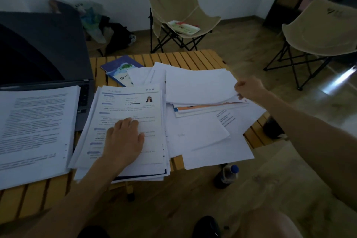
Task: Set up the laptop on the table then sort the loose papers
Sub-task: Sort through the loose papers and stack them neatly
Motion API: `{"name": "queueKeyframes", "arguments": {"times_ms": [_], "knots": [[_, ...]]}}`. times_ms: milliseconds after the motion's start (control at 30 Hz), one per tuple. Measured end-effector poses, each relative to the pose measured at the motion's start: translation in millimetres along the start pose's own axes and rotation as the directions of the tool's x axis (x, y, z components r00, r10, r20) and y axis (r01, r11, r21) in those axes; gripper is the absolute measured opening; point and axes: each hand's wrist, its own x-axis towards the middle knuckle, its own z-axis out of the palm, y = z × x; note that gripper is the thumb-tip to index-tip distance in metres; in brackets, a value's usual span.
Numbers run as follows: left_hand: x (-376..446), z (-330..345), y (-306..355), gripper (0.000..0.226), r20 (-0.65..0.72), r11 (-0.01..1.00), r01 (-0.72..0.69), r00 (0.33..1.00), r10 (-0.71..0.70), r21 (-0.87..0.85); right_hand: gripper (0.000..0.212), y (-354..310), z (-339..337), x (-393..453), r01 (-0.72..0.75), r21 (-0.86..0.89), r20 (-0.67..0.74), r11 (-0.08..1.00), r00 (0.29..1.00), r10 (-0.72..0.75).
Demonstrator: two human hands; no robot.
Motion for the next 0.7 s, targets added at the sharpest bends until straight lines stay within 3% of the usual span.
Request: {"name": "queueKeyframes", "arguments": {"times_ms": [100,167,233,400,467,533,600,700], "knots": [[0,0,0,0.047,-0.008,1.000,-0.004,1.000,0.003,-0.015,0.017,-2,-20,-9,0.138,0.082,0.144,0.987,0.978,-0.149],[0,0,1,0.047,-0.010,1.000,0.000,1.000,0.000,-0.006,0.011,-7,-30,-16,0.263,-0.006,0.084,0.965,0.961,-0.262],[1,0,2,0.046,-0.015,1.000,0.003,1.000,-0.003,-0.004,0.020,-10,-35,-17,0.355,-0.115,0.033,0.928,0.935,-0.353],[0,0,2,0.047,-0.018,1.000,0.003,1.000,-0.002,0.010,0.022,-12,-35,-18,0.467,-0.360,0.165,0.808,0.884,-0.438],[0,-1,1,0.047,-0.017,1.000,0.006,1.000,-0.006,0.005,0.019,-21,-39,-23,0.479,-0.291,0.101,0.828,0.876,-0.471],[1,-2,1,0.045,-0.007,1.000,0.006,1.000,-0.006,-0.004,0.017,-41,-56,-31,0.473,-0.142,-0.072,0.869,0.871,-0.486],[3,-3,0,0.044,-0.005,0.999,0.012,1.000,-0.012,-0.041,0.018,-72,-83,-42,0.530,-0.054,-0.269,0.846,0.808,-0.524],[14,-14,0,0.046,-0.044,0.928,0.051,0.996,-0.073,-0.370,0.015,-113,-125,-55,0.664,0.048,-0.326,0.746,0.717,-0.616]]}}
